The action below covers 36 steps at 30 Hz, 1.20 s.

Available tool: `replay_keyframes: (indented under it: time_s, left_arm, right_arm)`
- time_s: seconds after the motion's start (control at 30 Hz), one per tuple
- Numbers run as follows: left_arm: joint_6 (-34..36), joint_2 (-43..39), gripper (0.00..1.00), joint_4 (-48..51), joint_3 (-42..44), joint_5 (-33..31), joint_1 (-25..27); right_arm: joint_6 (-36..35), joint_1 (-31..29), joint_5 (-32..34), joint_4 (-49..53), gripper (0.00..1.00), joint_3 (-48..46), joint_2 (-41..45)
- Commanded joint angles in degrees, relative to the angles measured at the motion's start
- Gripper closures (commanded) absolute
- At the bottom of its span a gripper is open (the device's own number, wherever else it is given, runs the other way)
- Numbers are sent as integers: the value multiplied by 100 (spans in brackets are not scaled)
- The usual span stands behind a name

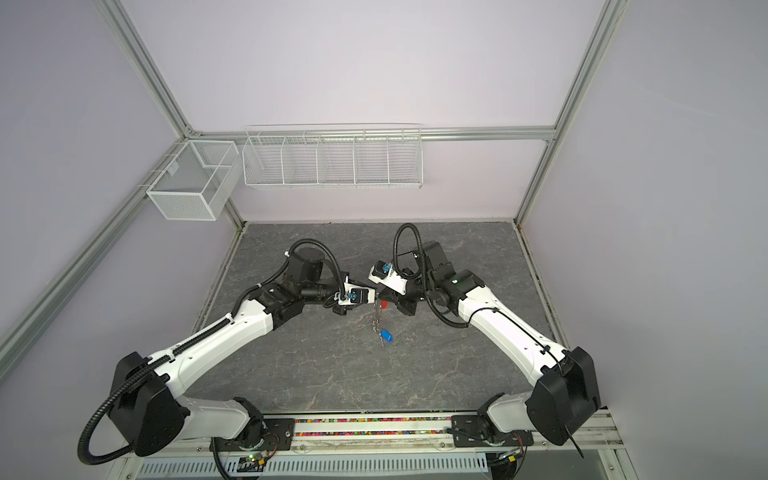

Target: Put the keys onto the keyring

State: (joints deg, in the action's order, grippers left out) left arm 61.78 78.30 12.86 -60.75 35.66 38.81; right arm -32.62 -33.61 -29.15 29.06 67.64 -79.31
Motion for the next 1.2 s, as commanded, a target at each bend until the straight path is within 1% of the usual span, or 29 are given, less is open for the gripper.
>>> replay_keyframes:
  time_s: [0.0,0.17,0.43,0.47,0.5,0.6,0.67,0.7,0.77,0.8,0.9,0.97,1.17]
  left_arm:
    - [81,136,78,210,-241,-127,65]
    - [82,256,81,386,-355,-240,96]
    - [82,425,97,598,-568,-323,135]
    - [84,452,100,648,-601,-314,136]
    - [83,476,100,701,-634,-300,136]
    - [-107,488,100,706,-645,-289,136]
    - [-560,420,100,406,-552,-308,115]
    - [-780,381,100,190,-467,-218,65]
    - [-1293,290,100,-345,-272,117,-76]
    - [-1631,244,100,-729,-118,279,-162]
    - [-2310,122,100,-1572,206,573,-313]
    - [-2580,96,100,-1901,318,731,-371]
    - [-2894,78,100,-2365,475,942,-409]
  right_arm:
    - [-104,-45,-13,80,93,123,-42]
    - [-105,-52,21,42,93,118,-15]
    - [-129,-83,74,-16,93,109,24]
    - [-126,-84,83,-48,93,96,37]
    - [-93,-79,107,-113,90,77,61]
    - [47,-35,263,-382,75,-102,185]
    - [142,65,278,-610,70,-334,330]
    - [231,135,297,-780,68,-487,413]
    - [395,241,383,-1079,66,-760,602]
    - [418,262,399,-1144,65,-860,684]
    - [432,288,445,-1191,64,-1003,789]
    - [512,285,494,-1298,64,-1050,803]
    - [644,261,567,-1579,64,-992,753]
